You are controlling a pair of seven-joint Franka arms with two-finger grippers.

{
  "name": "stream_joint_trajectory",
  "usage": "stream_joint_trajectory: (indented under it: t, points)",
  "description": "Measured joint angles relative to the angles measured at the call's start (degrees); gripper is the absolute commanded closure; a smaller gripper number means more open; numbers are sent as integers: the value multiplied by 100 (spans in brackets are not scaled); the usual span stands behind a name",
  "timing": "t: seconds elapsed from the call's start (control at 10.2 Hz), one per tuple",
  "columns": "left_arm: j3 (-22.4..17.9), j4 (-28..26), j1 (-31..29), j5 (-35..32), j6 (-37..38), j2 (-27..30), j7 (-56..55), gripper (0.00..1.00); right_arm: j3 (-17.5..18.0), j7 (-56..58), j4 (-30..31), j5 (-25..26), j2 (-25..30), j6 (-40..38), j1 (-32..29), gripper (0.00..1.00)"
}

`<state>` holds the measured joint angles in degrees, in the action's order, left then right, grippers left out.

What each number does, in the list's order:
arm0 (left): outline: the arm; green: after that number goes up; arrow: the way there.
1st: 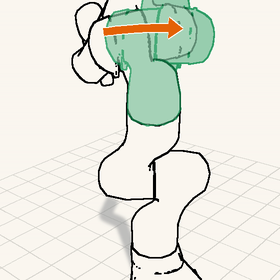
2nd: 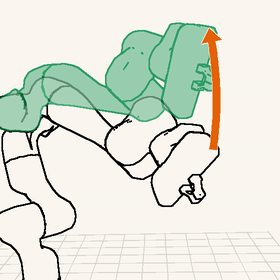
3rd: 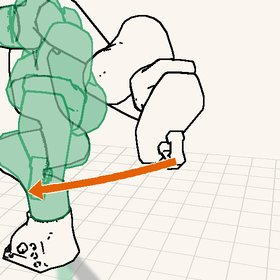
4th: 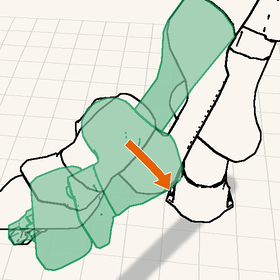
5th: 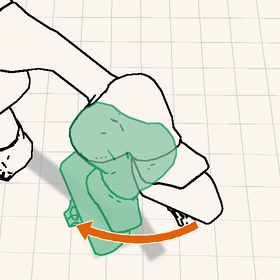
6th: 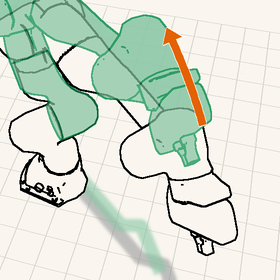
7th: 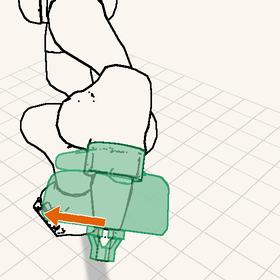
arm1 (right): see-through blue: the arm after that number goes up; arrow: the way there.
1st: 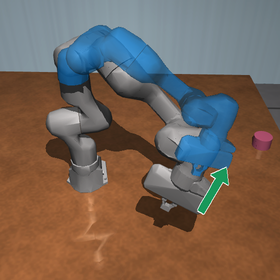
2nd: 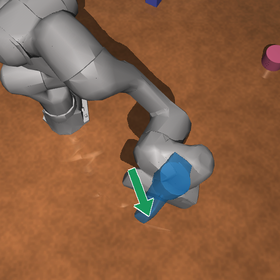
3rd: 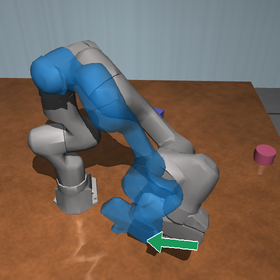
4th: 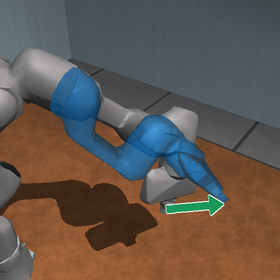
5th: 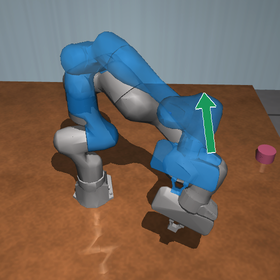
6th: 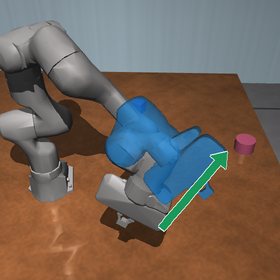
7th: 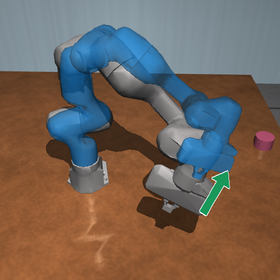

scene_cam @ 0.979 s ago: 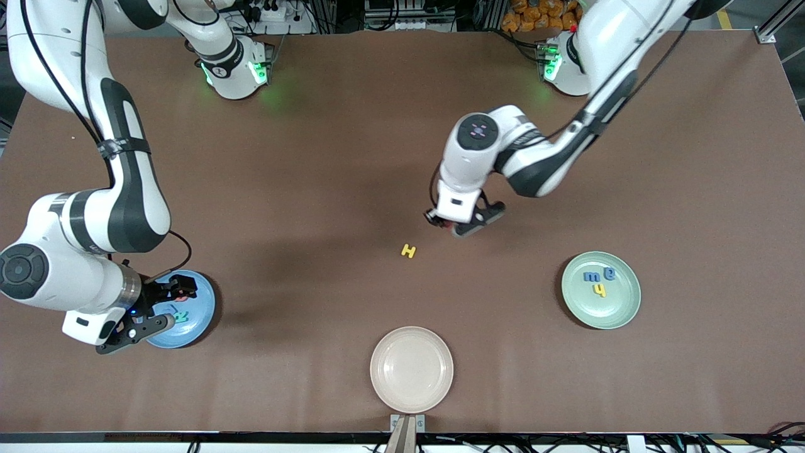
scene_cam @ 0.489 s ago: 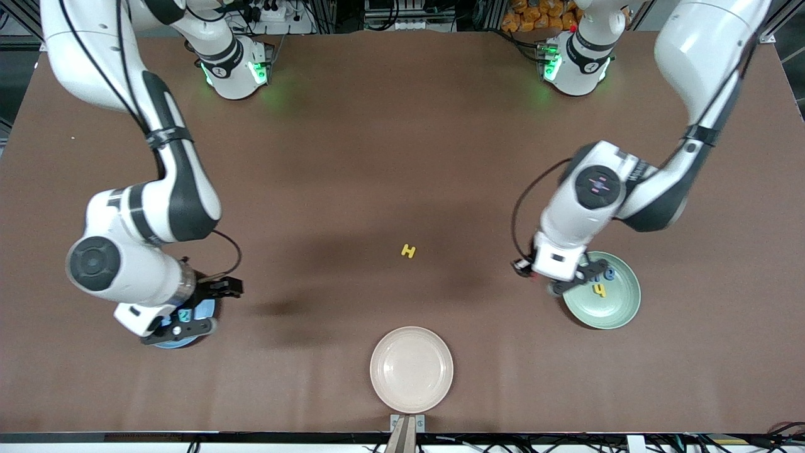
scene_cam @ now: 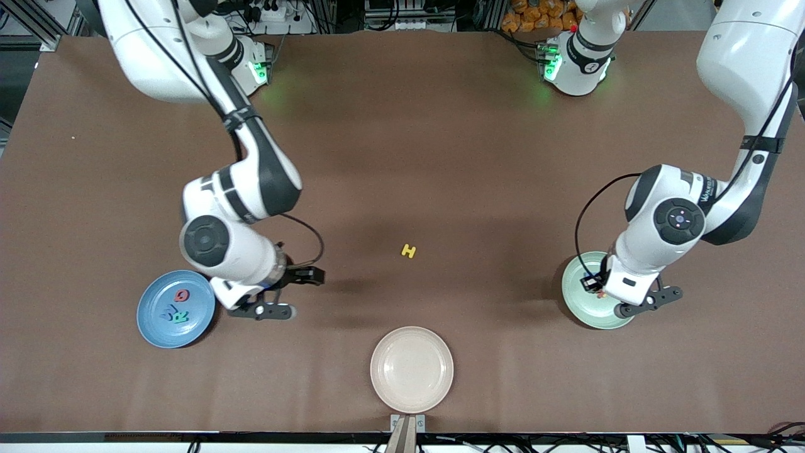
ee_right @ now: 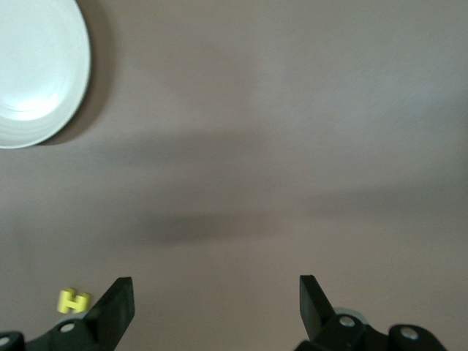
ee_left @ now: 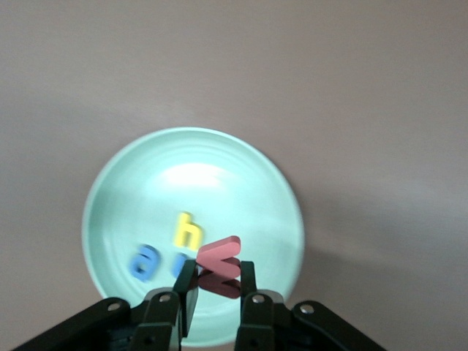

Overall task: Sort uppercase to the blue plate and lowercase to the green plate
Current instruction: 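Release the W in the green plate while the right gripper reaches the H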

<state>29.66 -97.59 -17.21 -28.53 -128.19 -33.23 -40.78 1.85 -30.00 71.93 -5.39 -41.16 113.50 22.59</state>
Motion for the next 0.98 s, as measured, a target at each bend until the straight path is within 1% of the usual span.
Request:
stream_joint_trajectory:
  t: [0.1, 0.2, 0.29, 0.49, 0.78, 0.98]
  points:
    - [-215, -5, -3, 0, 3, -15, 442, 12, 3, -580, 0, -12, -108, 199, 209, 0]
    - [-386, -6, -11, 1, 3, -31, 830, 0, 2, -1052, -1, -17, -223, 426, 412, 0]
    - [-466, -2, -24, 2, 1, -40, 1066, 0, 1, -1478, -15, -20, -335, 591, 605, 0]
    - [-451, 32, 7, 140, 0, -31, 1136, 0, 1, -2273, -162, -21, -576, 702, 927, 0]
    - [-413, 208, 71, 266, 24, 68, 1140, 0, -2, -3394, -539, -22, -995, 748, 1229, 0]
    - [-312, 421, 72, 438, 376, 276, 1179, 0, -3, -3823, -641, -22, -1186, 799, 1323, 0]
